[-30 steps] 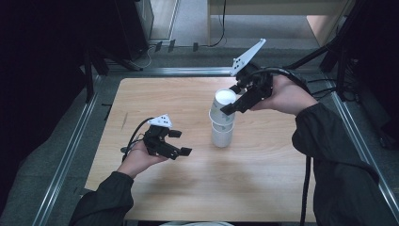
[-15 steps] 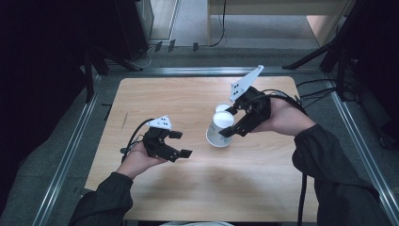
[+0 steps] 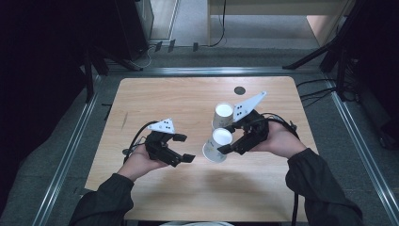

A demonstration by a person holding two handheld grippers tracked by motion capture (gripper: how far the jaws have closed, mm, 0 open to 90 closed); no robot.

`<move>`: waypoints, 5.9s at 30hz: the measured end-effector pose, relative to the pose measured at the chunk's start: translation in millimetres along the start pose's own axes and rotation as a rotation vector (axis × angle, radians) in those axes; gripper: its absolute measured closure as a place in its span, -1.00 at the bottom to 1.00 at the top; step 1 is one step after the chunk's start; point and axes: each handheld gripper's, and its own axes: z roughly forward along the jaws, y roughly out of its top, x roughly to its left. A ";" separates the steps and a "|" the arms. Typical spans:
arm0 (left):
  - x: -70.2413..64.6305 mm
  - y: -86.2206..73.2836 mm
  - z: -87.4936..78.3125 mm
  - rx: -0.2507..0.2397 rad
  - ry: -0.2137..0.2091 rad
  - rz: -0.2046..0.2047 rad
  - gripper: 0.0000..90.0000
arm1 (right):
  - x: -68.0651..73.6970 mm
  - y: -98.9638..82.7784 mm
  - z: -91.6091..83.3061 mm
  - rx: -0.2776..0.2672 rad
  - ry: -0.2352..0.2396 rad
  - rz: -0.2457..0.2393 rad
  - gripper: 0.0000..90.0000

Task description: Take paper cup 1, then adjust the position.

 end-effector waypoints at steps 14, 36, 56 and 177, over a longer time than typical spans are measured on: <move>-5.9 -0.6 14.0 0.025 -0.066 0.038 -0.69 | -1.2 -37.2 31.3 -0.132 0.035 0.075 -0.23; -5.2 -2.1 34.2 0.048 -0.117 0.065 -0.67 | -2.7 -45.1 48.7 -0.212 0.078 0.131 -0.23; -7.0 -2.2 39.3 0.053 -0.138 0.090 -0.51 | -2.4 -41.6 56.3 -0.239 0.093 0.158 -0.23; -24.5 39.6 34.8 0.553 -0.034 0.424 -0.43 | 21.0 -38.7 83.3 -0.173 -0.020 0.040 -0.25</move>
